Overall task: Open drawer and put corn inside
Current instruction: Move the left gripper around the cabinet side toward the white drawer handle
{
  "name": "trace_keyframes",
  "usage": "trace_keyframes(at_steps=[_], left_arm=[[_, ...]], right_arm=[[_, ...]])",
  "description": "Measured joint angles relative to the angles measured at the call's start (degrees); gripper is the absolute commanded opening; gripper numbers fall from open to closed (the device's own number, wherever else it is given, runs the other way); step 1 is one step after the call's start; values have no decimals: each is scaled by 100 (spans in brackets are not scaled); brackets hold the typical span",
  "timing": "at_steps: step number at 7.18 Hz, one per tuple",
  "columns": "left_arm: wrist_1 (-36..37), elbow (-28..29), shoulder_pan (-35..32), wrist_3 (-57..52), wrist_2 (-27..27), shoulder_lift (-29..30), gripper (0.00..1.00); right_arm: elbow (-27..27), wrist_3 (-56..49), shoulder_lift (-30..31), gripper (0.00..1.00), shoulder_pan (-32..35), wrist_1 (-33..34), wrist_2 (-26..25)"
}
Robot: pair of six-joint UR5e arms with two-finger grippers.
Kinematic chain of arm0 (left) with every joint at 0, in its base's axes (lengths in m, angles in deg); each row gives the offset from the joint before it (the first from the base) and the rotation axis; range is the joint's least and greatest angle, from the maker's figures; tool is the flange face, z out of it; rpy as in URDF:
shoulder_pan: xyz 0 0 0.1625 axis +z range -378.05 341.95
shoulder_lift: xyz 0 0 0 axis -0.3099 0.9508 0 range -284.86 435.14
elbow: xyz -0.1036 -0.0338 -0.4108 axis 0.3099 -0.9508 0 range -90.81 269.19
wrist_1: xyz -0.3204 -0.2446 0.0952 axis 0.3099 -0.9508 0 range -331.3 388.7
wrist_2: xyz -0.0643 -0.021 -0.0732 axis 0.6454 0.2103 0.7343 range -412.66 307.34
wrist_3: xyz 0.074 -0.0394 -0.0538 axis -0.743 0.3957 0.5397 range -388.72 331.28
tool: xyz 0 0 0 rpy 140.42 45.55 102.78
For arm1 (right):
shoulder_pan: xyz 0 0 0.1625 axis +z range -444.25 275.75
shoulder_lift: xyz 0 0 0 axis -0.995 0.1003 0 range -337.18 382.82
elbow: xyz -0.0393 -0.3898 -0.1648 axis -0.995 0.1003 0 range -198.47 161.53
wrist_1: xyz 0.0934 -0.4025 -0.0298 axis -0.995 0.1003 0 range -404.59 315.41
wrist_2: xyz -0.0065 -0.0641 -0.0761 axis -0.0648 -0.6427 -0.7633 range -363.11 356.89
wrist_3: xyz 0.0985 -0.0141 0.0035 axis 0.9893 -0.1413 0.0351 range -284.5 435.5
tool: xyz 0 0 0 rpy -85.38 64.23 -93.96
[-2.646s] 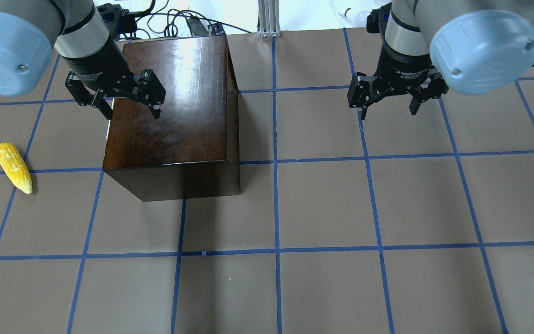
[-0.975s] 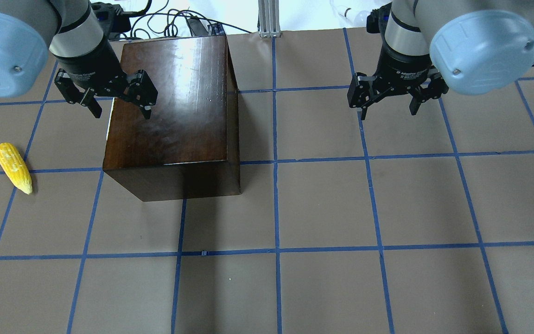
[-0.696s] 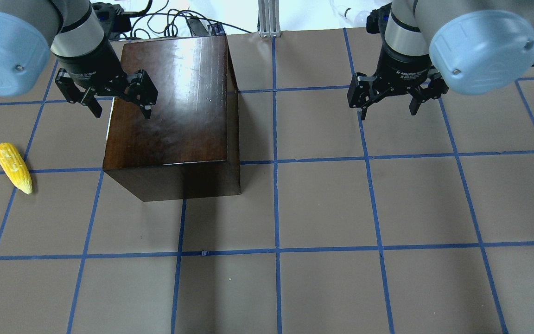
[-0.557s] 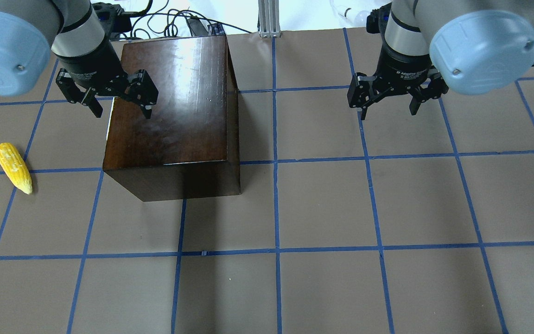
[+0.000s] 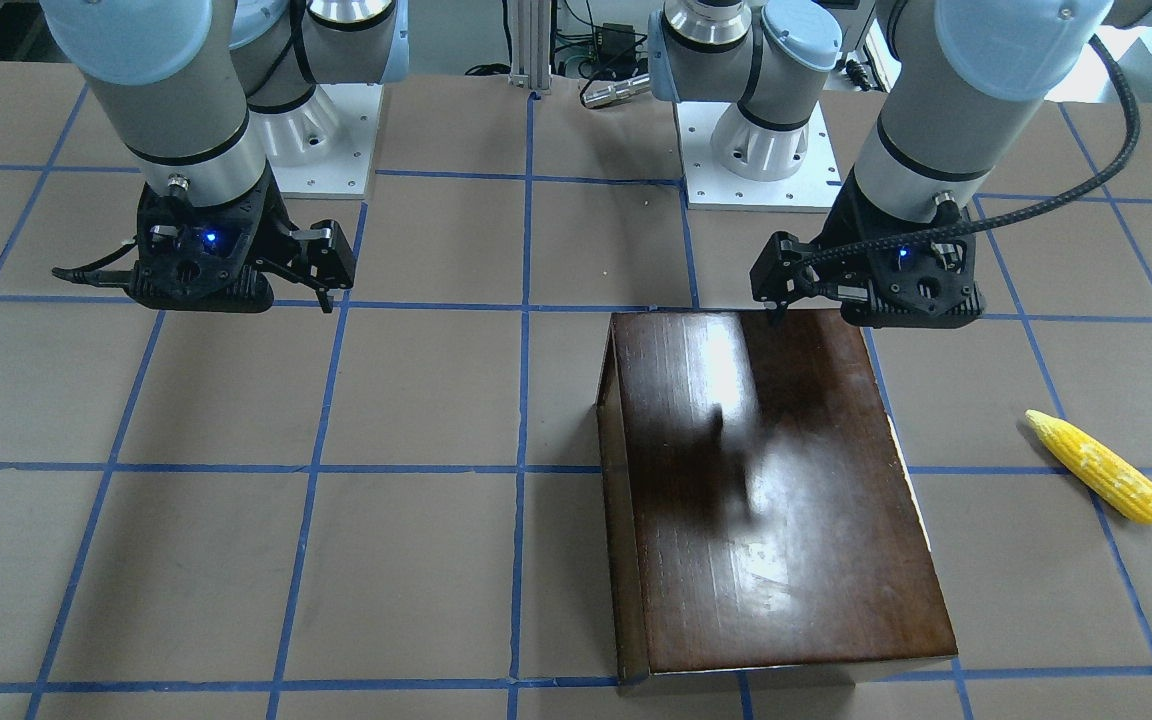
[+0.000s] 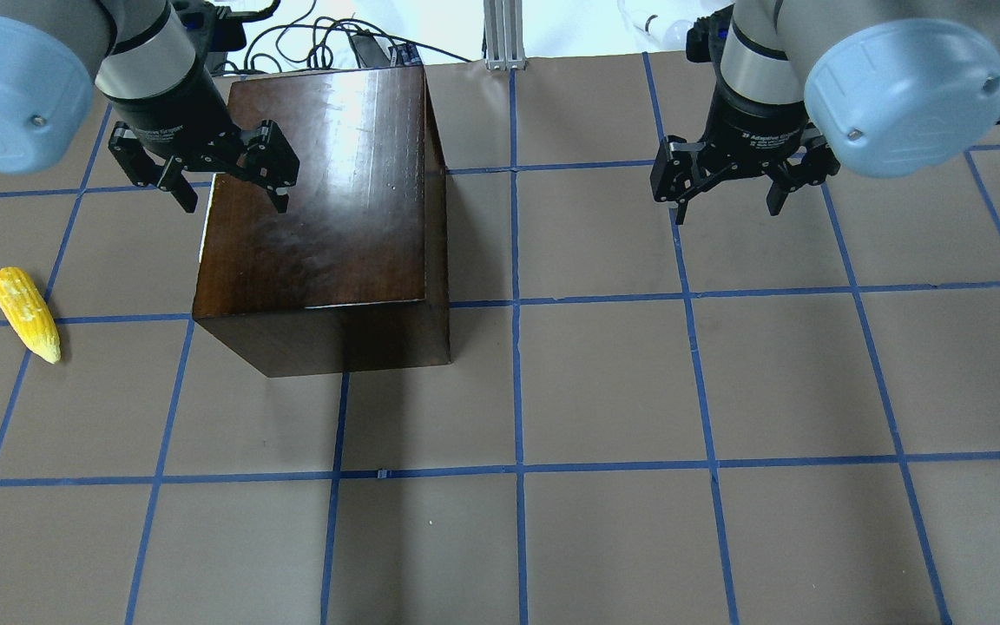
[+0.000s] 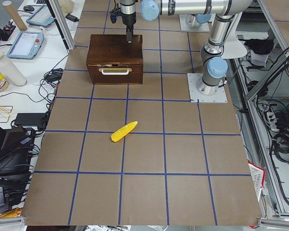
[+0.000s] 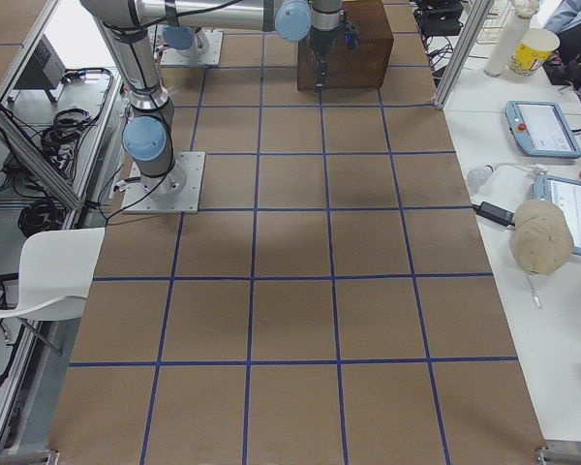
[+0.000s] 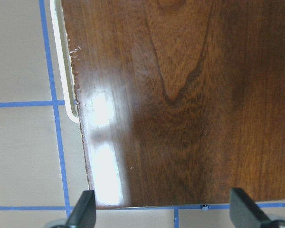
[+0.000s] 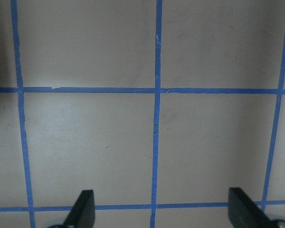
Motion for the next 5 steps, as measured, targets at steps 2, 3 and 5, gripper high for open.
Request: trace_keyframes(at_steps=[2,3,5], left_arm=[[69,35,473,-129,186,4,100],[73,79,842,-377,354,1,100],[71,309,1502,-1276,560,82,100]], right_arm=[[0,0,-1,100,0,-4,0],[0,0,0,100,0,-4,-2],[0,0,3,100,0,-3,-7]])
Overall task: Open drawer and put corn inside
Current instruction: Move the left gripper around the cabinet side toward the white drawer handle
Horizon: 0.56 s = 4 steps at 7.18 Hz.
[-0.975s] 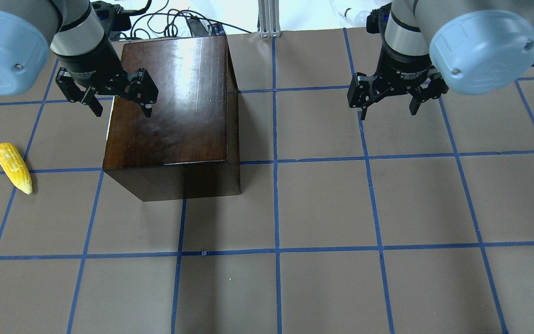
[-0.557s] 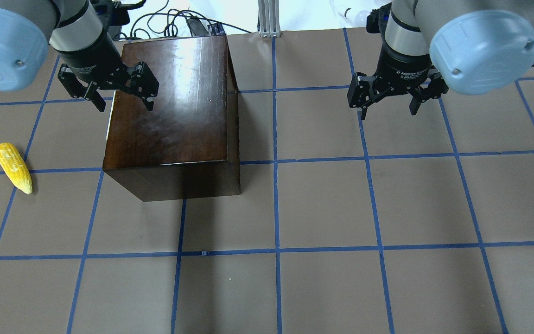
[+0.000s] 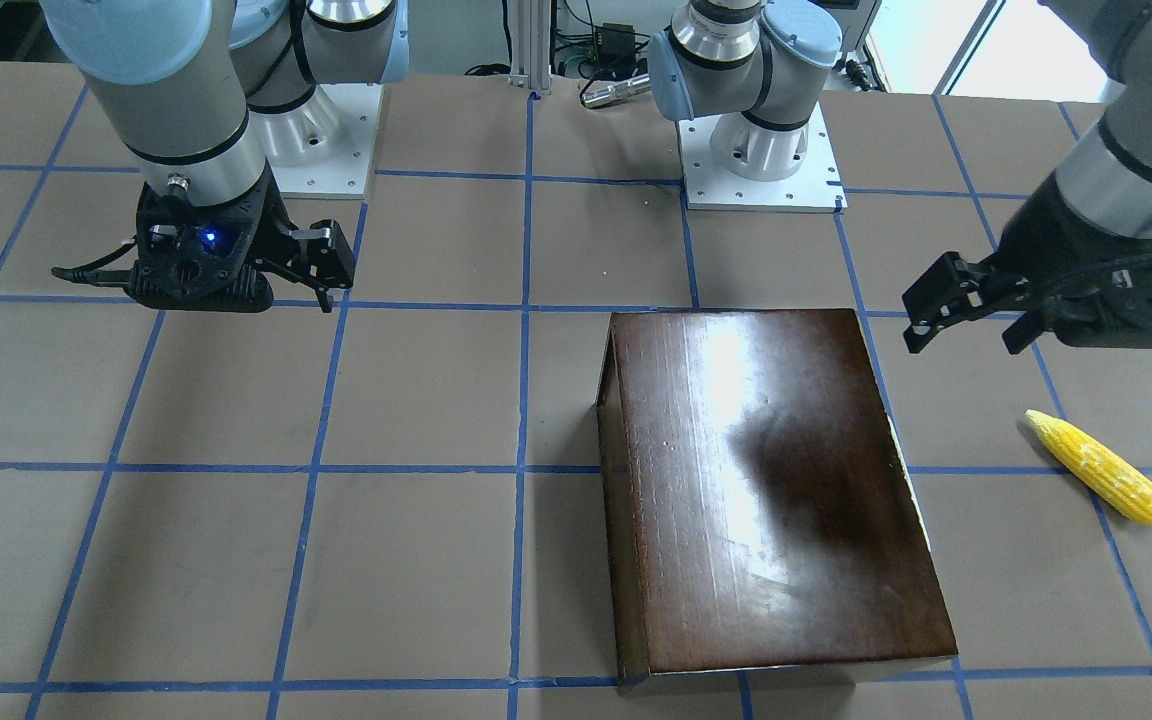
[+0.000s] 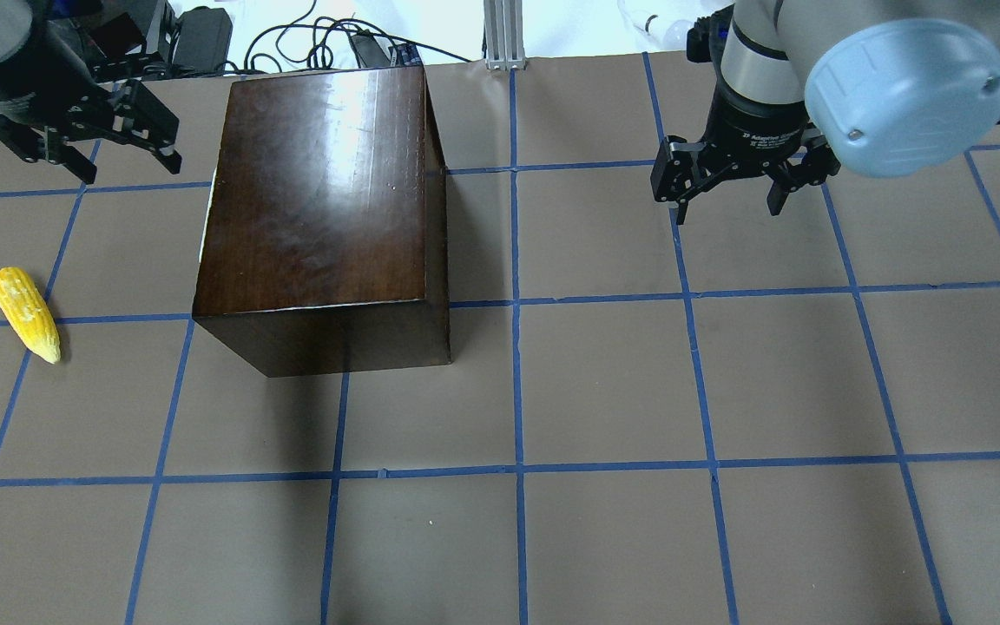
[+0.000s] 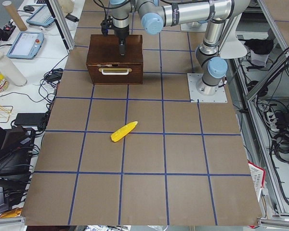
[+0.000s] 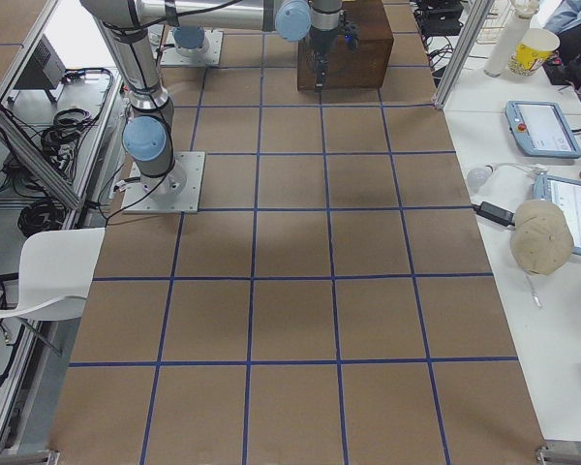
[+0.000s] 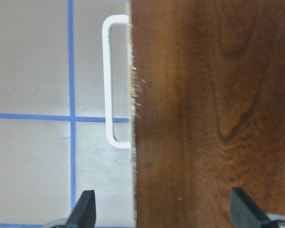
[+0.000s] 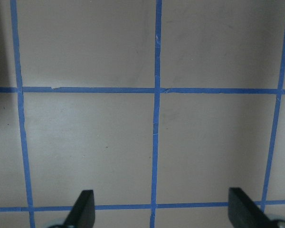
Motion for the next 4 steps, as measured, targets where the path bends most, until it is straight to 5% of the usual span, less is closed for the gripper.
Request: trace_keyframes(at_steps=[4], left_arm=[[57,65,897,-1289,550,515,100]], right_arm=[[0,0,0,100,0,3,-1]])
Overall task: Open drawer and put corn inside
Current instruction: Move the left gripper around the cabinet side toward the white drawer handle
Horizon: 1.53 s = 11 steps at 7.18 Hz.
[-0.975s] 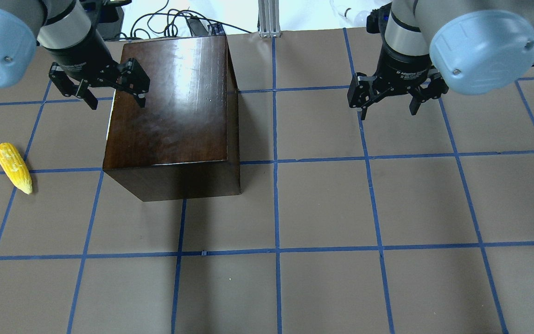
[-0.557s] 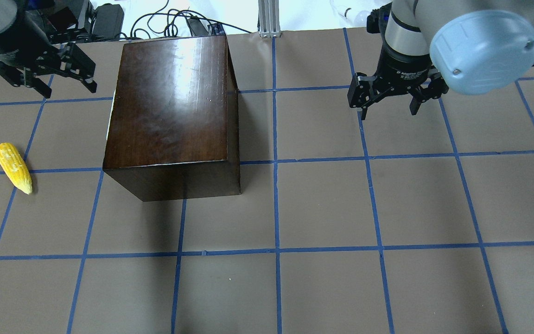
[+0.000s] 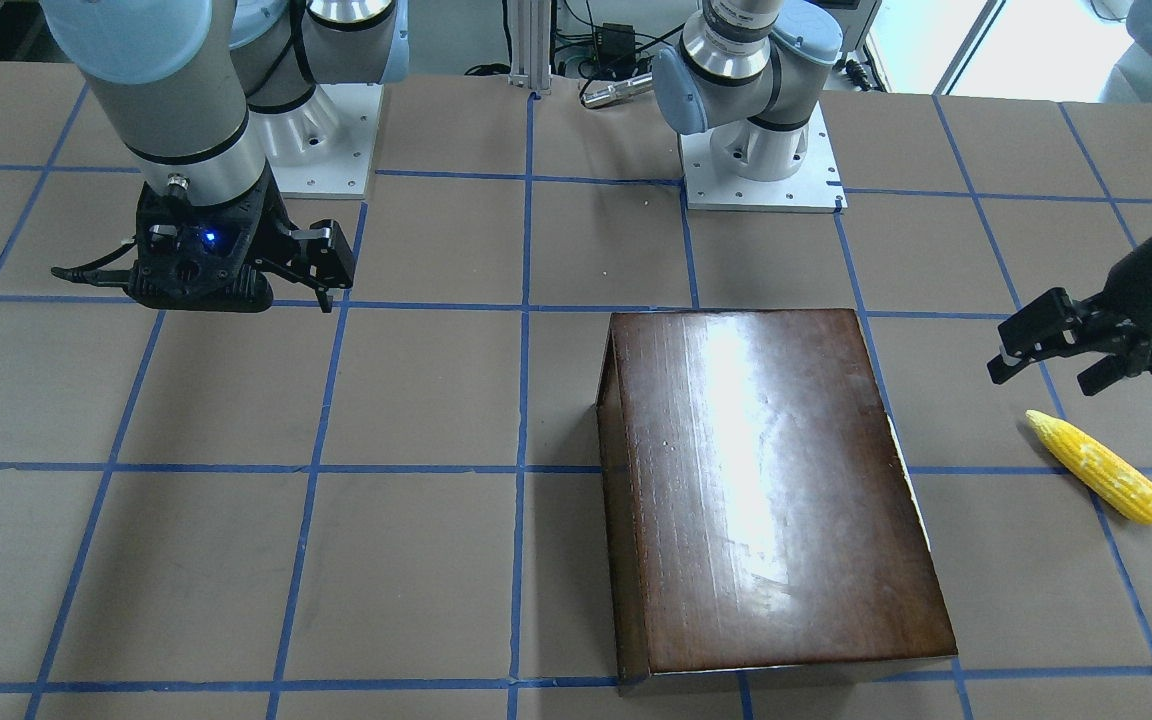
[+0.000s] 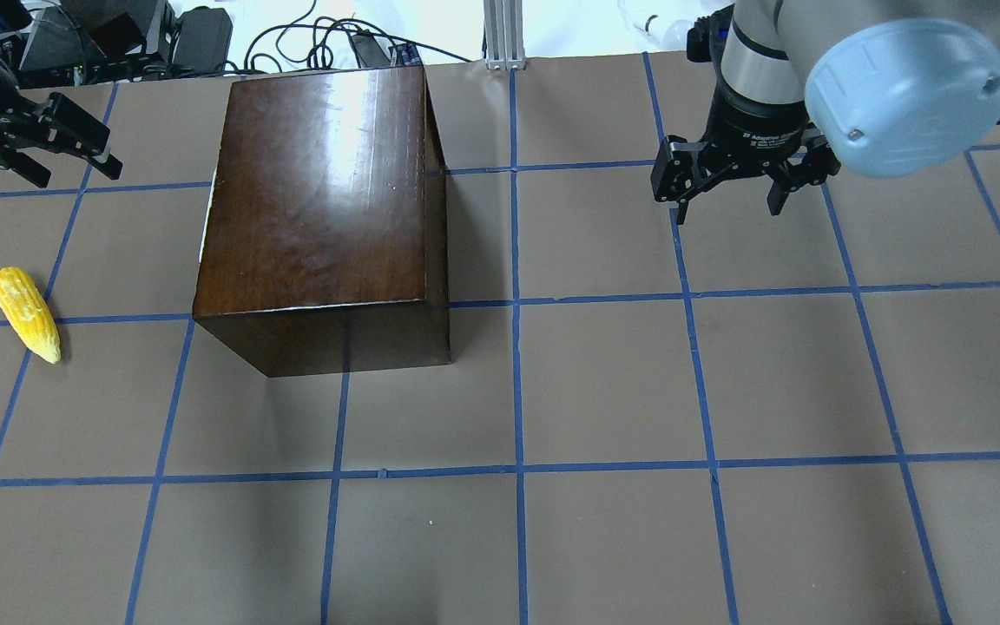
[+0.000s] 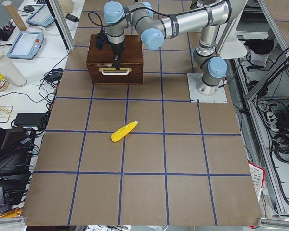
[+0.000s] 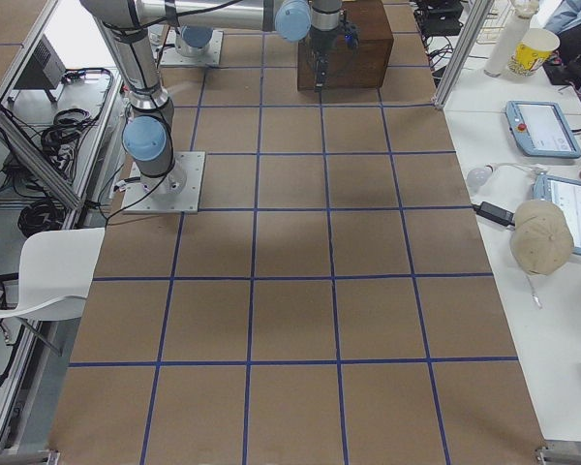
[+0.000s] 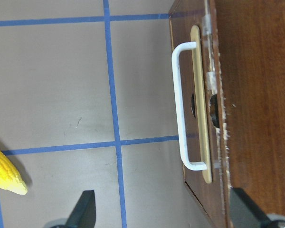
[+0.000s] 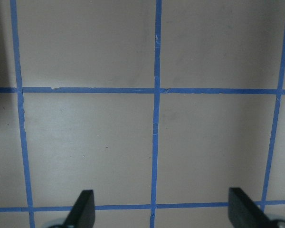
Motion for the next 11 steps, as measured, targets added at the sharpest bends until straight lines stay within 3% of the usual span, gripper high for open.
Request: trace_keyframes(at_steps=[6,11], left_arm=[[440,-304,193,-317,1063,786,100],[776,-559,178,-341,1449,1068,100]], right_arm=[[0,0,-4,100,0,1,6],[0,0,-7,100,0,-2,9]])
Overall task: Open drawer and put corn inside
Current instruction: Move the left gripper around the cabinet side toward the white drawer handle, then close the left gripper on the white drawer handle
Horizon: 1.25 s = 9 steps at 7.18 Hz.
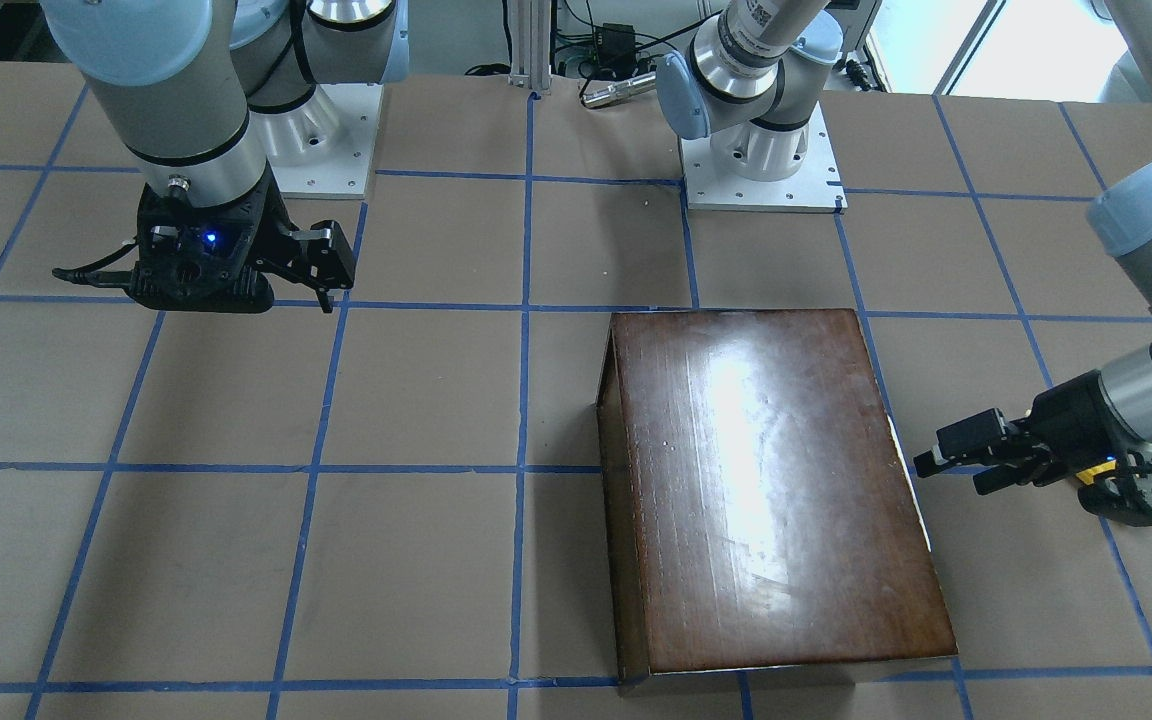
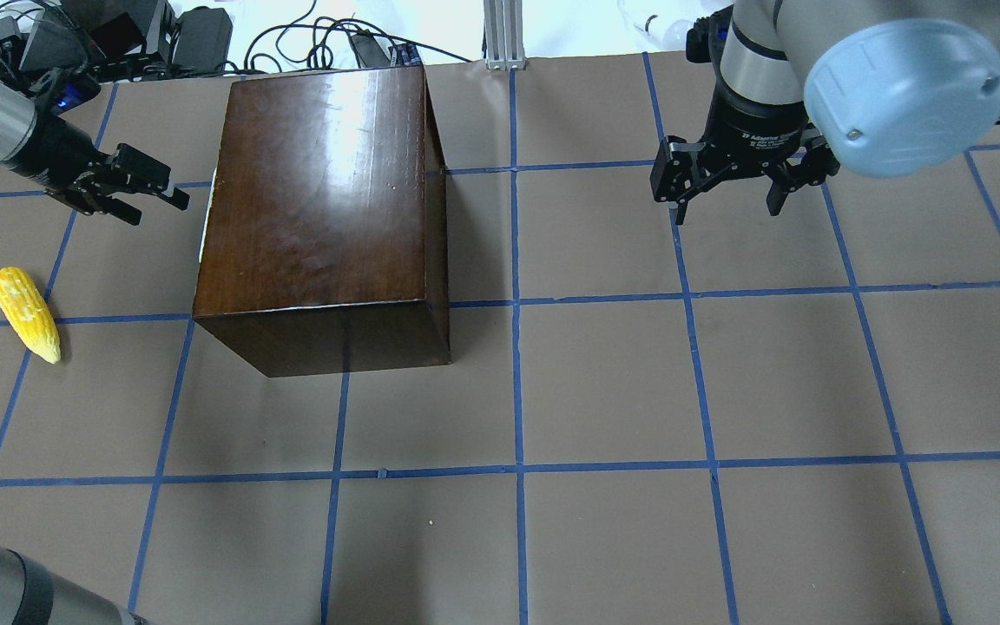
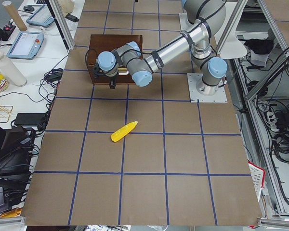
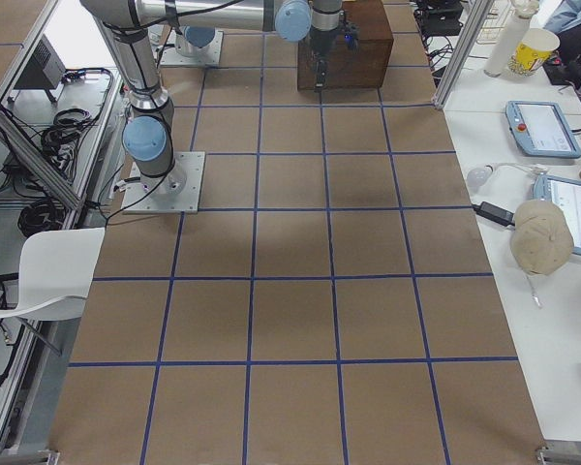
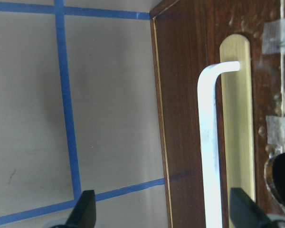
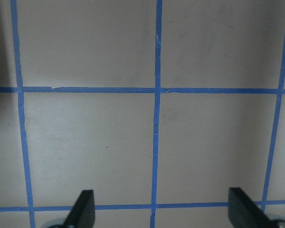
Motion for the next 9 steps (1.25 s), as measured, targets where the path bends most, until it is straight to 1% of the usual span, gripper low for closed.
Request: trace_keyframes(at_steps=[3,9], left_arm=[[7,-4,-20,-68,110,148,100],[20,-4,-138,-113,116,286,100]], right_arm=[[0,0,6,100,0,-1,0],[0,0,0,100,0,2,0]])
